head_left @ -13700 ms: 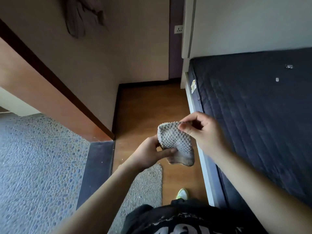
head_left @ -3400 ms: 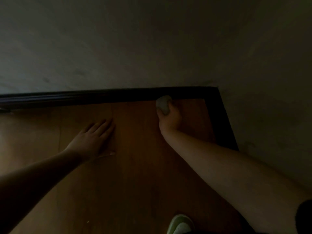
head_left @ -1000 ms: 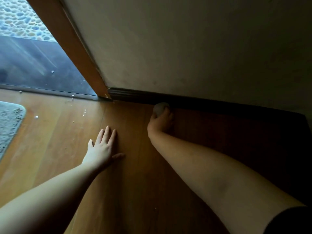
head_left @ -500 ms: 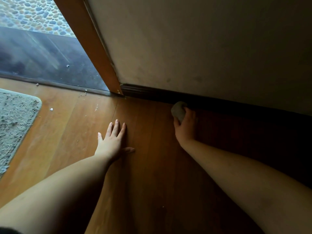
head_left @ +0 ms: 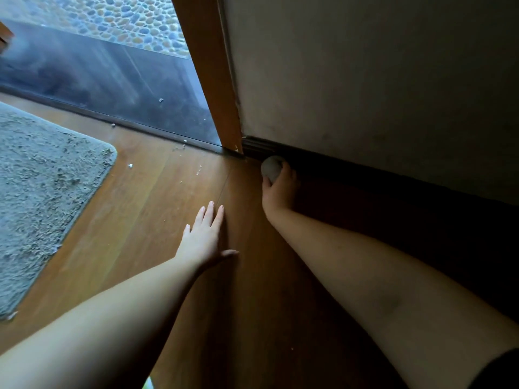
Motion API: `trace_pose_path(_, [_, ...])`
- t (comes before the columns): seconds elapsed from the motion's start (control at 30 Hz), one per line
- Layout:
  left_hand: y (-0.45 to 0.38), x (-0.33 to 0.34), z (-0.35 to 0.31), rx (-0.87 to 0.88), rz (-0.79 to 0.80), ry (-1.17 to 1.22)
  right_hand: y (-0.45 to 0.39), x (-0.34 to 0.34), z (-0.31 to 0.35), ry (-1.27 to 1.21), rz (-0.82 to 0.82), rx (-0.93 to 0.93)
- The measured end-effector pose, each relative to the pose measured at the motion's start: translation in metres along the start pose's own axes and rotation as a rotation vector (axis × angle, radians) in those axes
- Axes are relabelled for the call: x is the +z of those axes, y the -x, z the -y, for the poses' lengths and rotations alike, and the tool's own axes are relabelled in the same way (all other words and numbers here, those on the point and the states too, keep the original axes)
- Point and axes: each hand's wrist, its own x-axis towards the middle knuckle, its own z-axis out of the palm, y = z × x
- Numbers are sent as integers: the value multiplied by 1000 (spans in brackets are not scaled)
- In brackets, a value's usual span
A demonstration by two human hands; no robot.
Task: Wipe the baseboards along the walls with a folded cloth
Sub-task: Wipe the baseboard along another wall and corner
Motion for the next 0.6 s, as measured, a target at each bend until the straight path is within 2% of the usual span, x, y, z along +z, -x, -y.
trace_pose_path(0.2, [8, 6, 23, 29, 38, -83, -13, 27, 41, 22, 157, -145])
trace_pose_path(0.33, [9, 3, 29, 42, 36, -105, -14, 25, 56, -17, 209, -125])
trace_pose_path(0.5, [5, 1, 26, 32, -90, -144, 8, 0, 24, -44, 210, -176])
trace_pose_path(0.6, [-4, -3, 10, 97, -98, -134, 22, -24, -5, -8, 267, -222])
